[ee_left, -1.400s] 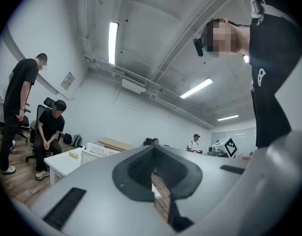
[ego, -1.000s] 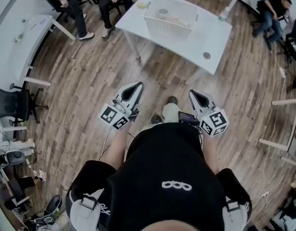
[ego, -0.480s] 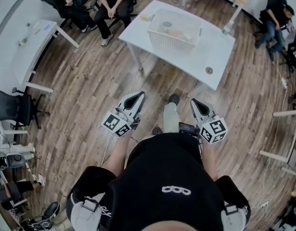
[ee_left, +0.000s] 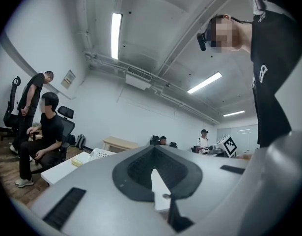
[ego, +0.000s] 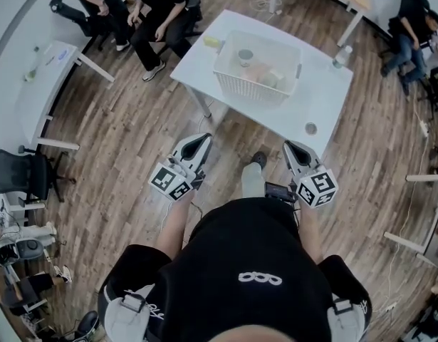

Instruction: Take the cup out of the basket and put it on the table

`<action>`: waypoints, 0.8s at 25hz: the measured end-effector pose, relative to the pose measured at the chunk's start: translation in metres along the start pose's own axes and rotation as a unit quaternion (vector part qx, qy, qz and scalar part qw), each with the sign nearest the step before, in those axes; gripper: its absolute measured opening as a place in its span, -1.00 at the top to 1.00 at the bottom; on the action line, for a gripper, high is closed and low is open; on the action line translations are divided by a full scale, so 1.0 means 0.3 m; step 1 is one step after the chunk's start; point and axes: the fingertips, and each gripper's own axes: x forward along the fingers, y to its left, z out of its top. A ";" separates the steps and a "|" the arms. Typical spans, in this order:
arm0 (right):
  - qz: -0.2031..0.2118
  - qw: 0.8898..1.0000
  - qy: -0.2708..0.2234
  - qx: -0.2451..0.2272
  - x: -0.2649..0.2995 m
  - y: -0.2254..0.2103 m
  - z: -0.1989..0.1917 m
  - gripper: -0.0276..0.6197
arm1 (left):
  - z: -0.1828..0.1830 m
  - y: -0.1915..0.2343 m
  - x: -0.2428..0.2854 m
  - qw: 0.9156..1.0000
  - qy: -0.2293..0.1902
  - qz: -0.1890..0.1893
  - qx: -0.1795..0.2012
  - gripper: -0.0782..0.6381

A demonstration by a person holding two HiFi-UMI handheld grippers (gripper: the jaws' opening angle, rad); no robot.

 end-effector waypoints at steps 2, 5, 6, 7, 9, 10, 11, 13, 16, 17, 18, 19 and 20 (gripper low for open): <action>0.003 1.000 0.002 -0.001 0.070 -0.074 0.049 0.84 | 0.034 0.070 0.078 1.000 -0.002 0.004 0.003 0.76; 0.007 1.000 0.002 -0.002 0.161 -0.188 0.113 0.84 | 0.066 0.161 0.196 1.000 0.000 0.009 0.007 0.76; 0.008 1.000 0.001 -0.002 0.186 -0.225 0.132 0.84 | 0.072 0.186 0.236 1.000 0.002 0.010 0.009 0.76; 0.009 1.000 0.000 -0.002 0.208 -0.261 0.148 0.84 | 0.077 0.209 0.275 1.000 0.004 0.010 0.011 0.76; 0.010 1.000 -0.001 -0.002 0.245 -0.329 0.179 0.84 | 0.085 0.247 0.354 1.000 0.010 0.008 0.014 0.76; 0.010 1.000 -0.001 -0.002 0.260 -0.363 0.194 0.84 | 0.089 0.264 0.394 1.000 0.012 0.007 0.015 0.76; 0.010 1.000 -0.002 -0.001 0.274 -0.398 0.208 0.84 | 0.093 0.280 0.434 1.000 0.014 0.006 0.016 0.76; 0.009 1.000 -0.002 0.002 0.299 -0.466 0.229 0.84 | 0.097 0.310 0.511 1.000 0.018 0.004 0.018 0.76; 0.009 1.000 0.003 0.011 0.336 -0.551 0.230 0.84 | 0.095 0.348 0.598 1.000 0.021 0.007 0.021 0.76; 0.011 1.000 0.005 0.013 0.350 -0.573 0.226 0.84 | 0.092 0.359 0.621 1.000 0.021 0.009 0.022 0.76; 0.014 1.000 0.009 0.013 0.364 -0.592 0.222 0.84 | 0.088 0.370 0.640 0.999 0.022 0.011 0.023 0.76; 0.017 1.000 0.012 0.013 0.378 -0.607 0.219 0.84 | 0.085 0.382 0.655 0.999 0.022 0.014 0.023 0.76; 0.021 1.000 0.016 0.012 0.392 -0.618 0.220 0.84 | 0.084 0.393 0.667 0.999 0.023 0.017 0.023 0.76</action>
